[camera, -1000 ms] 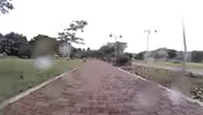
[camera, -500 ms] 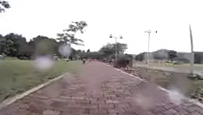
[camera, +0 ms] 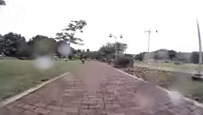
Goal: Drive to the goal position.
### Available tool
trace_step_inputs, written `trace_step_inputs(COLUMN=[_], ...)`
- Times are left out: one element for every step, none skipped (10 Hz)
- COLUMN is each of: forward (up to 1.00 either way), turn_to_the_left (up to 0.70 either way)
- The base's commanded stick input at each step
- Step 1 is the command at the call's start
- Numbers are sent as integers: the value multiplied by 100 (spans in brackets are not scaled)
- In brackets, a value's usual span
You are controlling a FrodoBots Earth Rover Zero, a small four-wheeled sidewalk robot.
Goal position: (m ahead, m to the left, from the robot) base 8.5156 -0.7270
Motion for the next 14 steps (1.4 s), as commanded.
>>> trace_step_inputs(forward=[70,70,70,70,70,70,70,70,70,70,70,70,70,70], turn_to_the_left=[0,0,0,0,0,0,0,0,0,0,0,0,0,0])
